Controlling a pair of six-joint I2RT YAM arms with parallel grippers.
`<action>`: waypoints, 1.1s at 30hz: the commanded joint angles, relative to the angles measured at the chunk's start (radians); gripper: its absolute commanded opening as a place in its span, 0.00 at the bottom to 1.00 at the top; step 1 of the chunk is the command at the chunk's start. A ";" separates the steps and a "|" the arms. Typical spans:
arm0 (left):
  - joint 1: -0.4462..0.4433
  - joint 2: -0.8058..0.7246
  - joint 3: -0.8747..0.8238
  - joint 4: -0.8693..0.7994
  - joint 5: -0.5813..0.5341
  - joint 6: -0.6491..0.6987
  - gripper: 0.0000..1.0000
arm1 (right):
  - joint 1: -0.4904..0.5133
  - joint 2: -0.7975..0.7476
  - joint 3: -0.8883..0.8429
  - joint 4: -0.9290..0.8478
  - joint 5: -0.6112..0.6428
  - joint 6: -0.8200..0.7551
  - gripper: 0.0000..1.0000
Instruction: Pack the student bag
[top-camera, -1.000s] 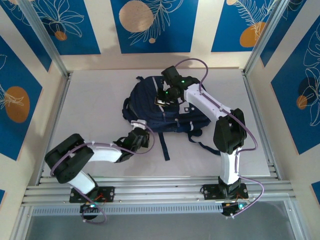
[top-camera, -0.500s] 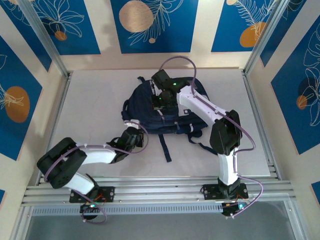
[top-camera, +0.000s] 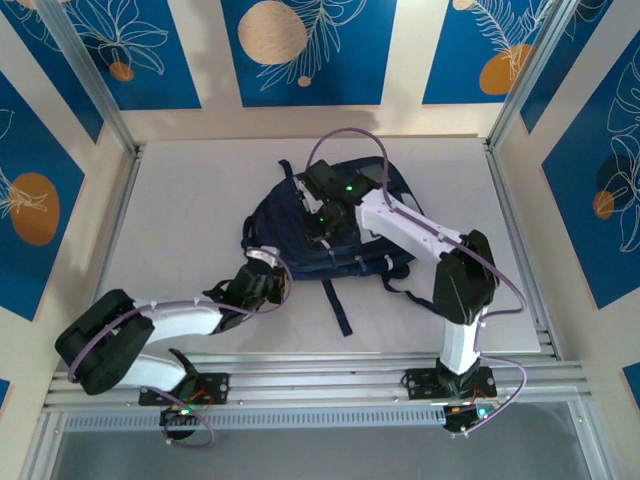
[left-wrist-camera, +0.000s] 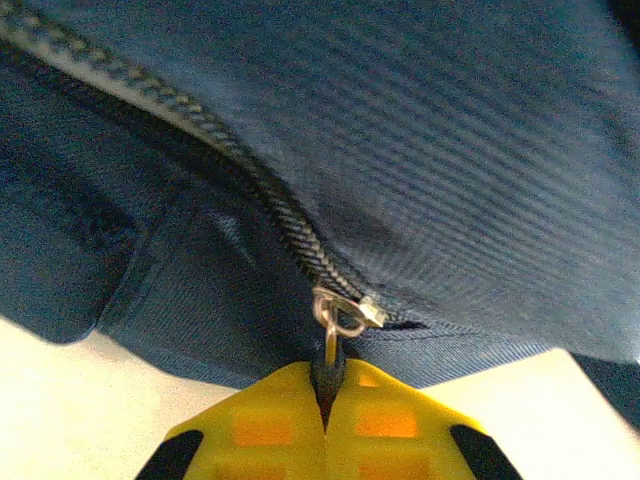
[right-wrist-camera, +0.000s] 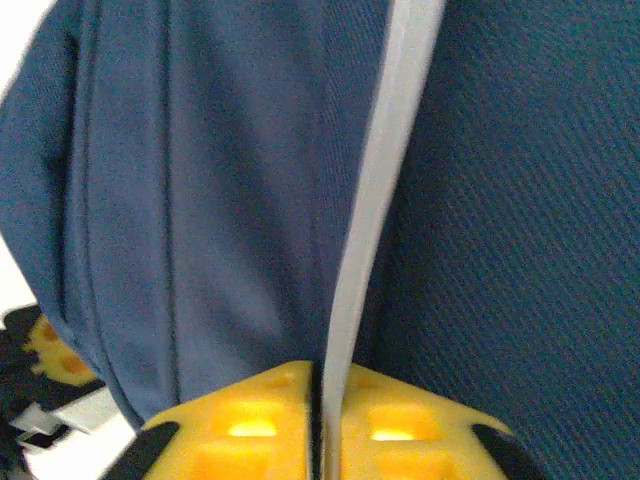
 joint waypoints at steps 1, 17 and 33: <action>-0.050 -0.010 -0.013 -0.050 0.032 0.005 0.00 | -0.014 -0.104 -0.071 -0.056 0.064 0.054 0.55; -0.246 0.149 0.068 0.058 0.018 -0.013 0.00 | -0.083 -0.753 -0.809 0.341 -0.138 0.853 0.42; -0.397 0.184 0.197 0.046 0.016 0.030 0.00 | -0.052 -0.912 -1.296 0.889 -0.118 1.220 0.57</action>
